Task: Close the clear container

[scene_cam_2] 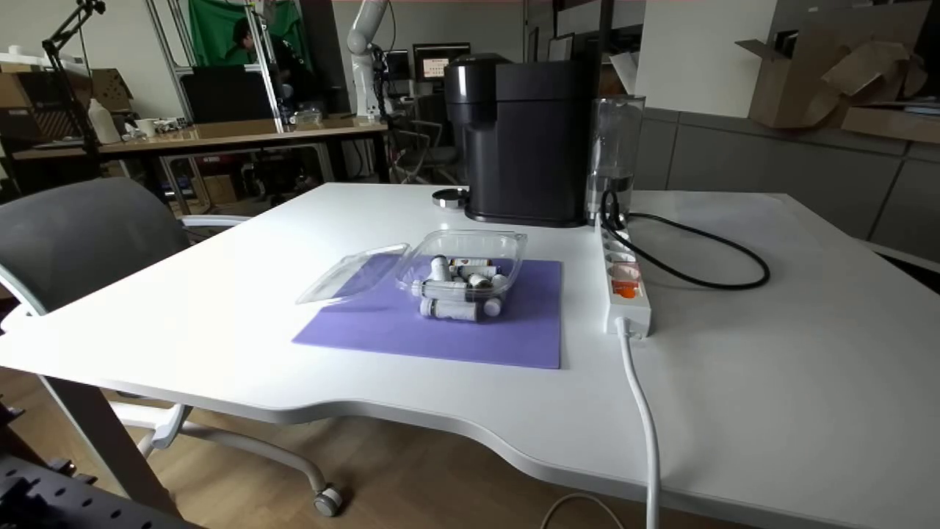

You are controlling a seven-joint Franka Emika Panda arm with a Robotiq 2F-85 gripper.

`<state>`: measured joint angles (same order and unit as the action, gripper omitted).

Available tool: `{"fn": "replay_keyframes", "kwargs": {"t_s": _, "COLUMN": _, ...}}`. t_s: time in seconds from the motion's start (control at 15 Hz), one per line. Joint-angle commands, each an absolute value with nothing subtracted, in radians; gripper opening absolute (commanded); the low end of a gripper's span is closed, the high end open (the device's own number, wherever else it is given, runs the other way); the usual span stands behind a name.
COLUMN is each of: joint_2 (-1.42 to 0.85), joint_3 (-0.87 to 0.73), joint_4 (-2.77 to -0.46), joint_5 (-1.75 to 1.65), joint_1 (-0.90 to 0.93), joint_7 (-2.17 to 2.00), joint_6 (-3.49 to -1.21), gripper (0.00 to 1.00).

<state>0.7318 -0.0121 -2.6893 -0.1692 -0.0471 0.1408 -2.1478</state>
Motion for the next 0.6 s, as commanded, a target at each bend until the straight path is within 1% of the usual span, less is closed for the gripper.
{"fn": "replay_keyframes", "kwargs": {"t_s": 0.0, "joint_2": 0.554, "joint_3": -0.025, "joint_4": -2.66, "joint_5": -0.232, "joint_1": -0.049, "joint_7": 0.175, "joint_6": -2.247, "gripper": 1.0}}
{"fn": "replay_keyframes", "kwargs": {"t_s": 0.13, "joint_2": 0.483, "joint_3": -0.016, "joint_4": -2.671, "joint_5": -0.275, "joint_1": -0.048, "joint_7": 0.196, "joint_6": -2.361, "gripper": 1.0}}
{"fn": "replay_keyframes", "kwargs": {"t_s": 0.33, "joint_2": 0.392, "joint_3": 0.003, "joint_4": -2.69, "joint_5": -0.294, "joint_1": -0.037, "joint_7": 0.157, "joint_6": -2.597, "gripper": 1.0}}
{"fn": "replay_keyframes", "kwargs": {"t_s": 0.47, "joint_2": 0.369, "joint_3": 0.034, "joint_4": -2.691, "joint_5": -0.312, "joint_1": -0.048, "joint_7": 0.13, "joint_6": -2.657, "gripper": 1.0}}
{"fn": "replay_keyframes", "kwargs": {"t_s": 0.53, "joint_2": 0.379, "joint_3": 0.009, "joint_4": -2.69, "joint_5": -0.28, "joint_1": -0.038, "joint_7": 0.175, "joint_6": -2.619, "gripper": 1.0}}
